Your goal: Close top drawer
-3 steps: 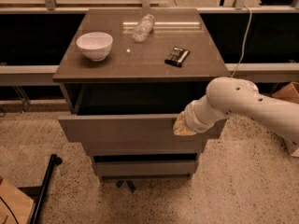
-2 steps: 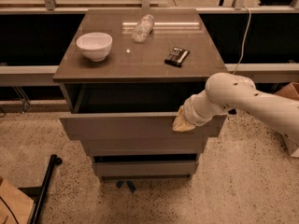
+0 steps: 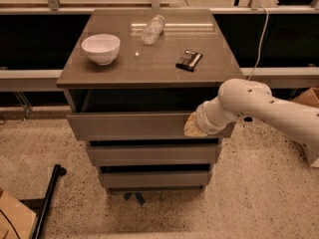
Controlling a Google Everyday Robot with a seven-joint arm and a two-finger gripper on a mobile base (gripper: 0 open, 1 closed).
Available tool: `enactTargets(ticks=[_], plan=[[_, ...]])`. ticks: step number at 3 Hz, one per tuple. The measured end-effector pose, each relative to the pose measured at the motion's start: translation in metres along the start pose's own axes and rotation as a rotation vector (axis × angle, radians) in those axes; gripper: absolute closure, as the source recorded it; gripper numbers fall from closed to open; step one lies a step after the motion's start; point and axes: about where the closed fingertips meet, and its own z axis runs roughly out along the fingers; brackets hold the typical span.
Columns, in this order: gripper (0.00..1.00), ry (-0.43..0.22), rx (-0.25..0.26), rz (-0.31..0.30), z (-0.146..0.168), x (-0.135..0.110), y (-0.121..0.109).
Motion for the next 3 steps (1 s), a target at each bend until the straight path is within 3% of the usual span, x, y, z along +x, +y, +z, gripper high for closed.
enactTargets(ticks=[1,2,3], plan=[[1.0,0.005,0.054,0.0,0.0119,0.0134,-0.0245],[0.85,0.003,0.059,0.001,0.0148,0.0142,-0.0275],[0.62,0.002,0.057,0.0,0.0165,0.0138,-0.0267]])
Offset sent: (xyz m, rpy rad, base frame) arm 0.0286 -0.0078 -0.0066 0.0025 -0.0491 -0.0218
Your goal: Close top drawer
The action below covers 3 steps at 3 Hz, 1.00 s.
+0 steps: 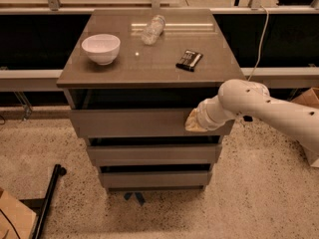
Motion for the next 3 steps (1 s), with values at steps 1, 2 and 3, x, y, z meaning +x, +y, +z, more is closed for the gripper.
enactTargets(ticks=[1,2,3], plan=[[0.4,-0.001,-0.003,-0.001,0.0016,-0.0006,0.001],[0.15,-0.002,-0.007,-0.001,0.0035,-0.0012,0.0022],[0.0,-0.003,-0.01,-0.002,0.0049,-0.0019,0.0033]])
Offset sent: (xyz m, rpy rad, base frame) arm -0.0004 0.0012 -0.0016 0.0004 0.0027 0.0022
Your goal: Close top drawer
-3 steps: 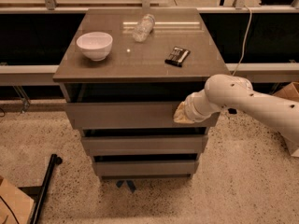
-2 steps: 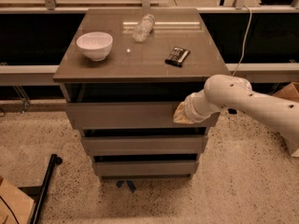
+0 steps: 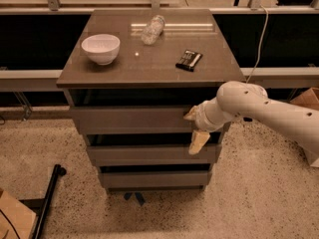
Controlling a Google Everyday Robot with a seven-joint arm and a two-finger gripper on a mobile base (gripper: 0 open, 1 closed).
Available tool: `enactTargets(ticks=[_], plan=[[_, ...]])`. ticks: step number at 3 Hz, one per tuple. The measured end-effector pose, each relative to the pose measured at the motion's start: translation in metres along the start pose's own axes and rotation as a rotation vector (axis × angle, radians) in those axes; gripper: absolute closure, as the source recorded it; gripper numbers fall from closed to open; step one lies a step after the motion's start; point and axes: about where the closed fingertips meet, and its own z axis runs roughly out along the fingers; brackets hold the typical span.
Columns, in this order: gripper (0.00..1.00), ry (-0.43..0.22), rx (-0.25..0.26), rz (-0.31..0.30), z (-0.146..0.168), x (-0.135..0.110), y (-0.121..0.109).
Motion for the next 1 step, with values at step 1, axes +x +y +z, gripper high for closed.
enactTargets(ticks=[1], plan=[[0.0,0.0,0.0,0.0,-0.0012,-0.0011,0.0035]])
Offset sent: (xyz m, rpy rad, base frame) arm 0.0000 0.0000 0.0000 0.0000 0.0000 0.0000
